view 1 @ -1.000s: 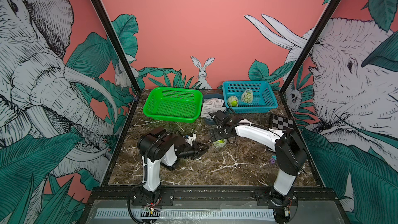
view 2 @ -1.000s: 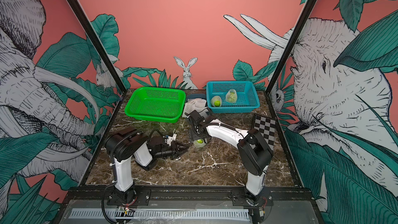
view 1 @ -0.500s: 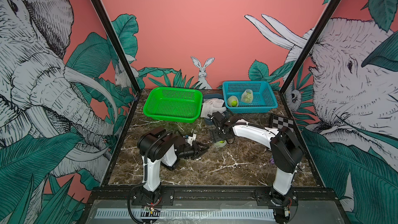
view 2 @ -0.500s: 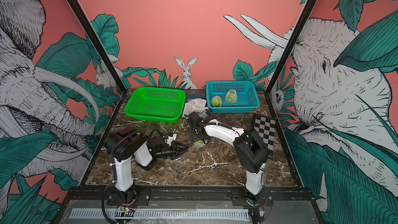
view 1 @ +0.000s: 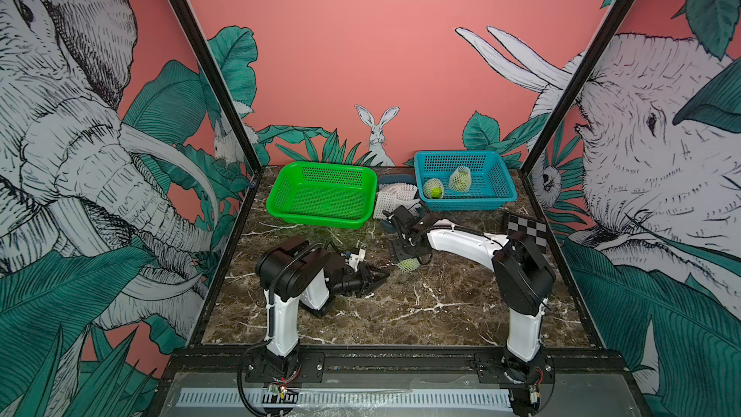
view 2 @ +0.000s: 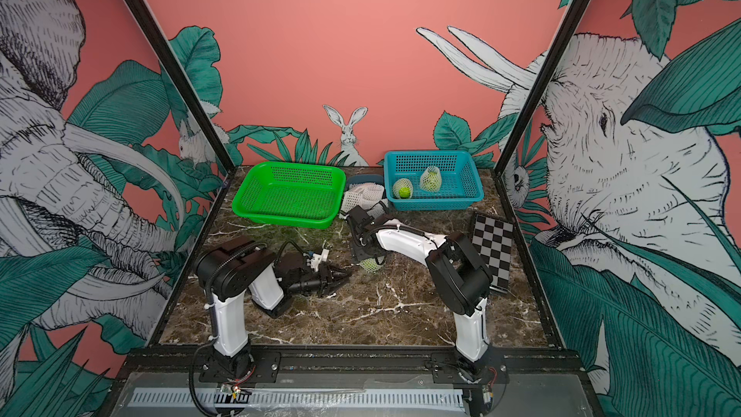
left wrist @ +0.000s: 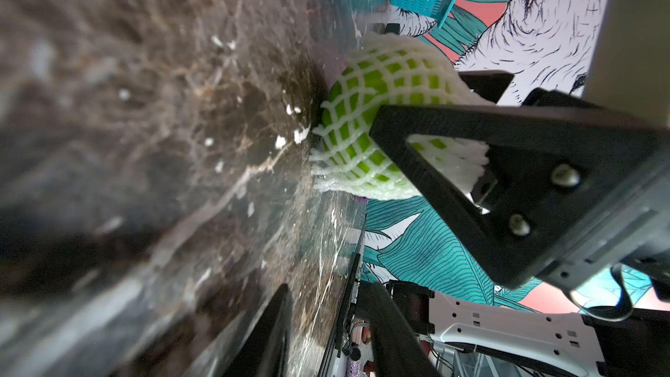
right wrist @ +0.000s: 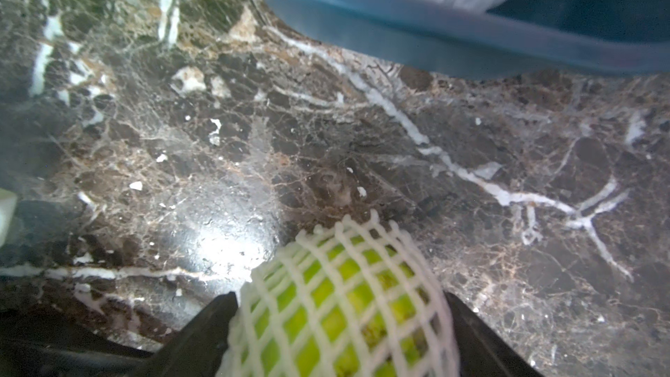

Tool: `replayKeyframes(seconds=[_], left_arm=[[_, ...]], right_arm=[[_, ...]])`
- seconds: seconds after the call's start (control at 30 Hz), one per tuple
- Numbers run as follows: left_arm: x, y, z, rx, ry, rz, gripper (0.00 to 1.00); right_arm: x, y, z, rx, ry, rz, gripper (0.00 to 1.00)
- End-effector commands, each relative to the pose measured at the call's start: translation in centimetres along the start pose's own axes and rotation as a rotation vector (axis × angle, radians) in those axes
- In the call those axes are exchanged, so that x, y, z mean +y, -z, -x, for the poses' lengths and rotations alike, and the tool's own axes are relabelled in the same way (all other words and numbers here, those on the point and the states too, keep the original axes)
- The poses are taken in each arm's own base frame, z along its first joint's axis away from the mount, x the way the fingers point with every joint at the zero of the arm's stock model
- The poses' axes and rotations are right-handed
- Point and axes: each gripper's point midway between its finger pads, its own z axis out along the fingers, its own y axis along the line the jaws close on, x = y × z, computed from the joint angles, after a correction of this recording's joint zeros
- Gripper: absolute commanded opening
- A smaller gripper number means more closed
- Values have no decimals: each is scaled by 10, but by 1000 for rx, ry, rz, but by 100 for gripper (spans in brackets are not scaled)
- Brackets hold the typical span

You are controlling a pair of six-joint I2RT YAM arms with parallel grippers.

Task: Sleeve custard apples in foam nets
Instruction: Put on the foam net on the custard apple.

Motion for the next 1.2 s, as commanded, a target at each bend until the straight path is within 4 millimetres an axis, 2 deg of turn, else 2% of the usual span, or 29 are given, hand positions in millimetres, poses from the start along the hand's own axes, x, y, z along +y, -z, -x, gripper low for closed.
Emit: replayKeyframes(seconds=[0.0,0.2,0.53,0.77,0.9,1.17], left_arm=[[3,-2,-2,16,24,3,38],[3,-2,-2,17,23,2,38],[3,-1,-3,14,22,2,38],[1,0,-2,6,18,0,38],[0,2,-1,-3,11,9,38],[-3,4,-2,2,-19,42,38]], right_arm=[[-4,-9,-8,26,-5,-13,88],[-3,-9,-6,24,-16,-2,89],[-9,19,8,-44,-8,-9,98],[-7,35,8,-57,-4,9,99],[-2,32,1,-42,0,34,97],[4,14,-10,13,5,51,96]])
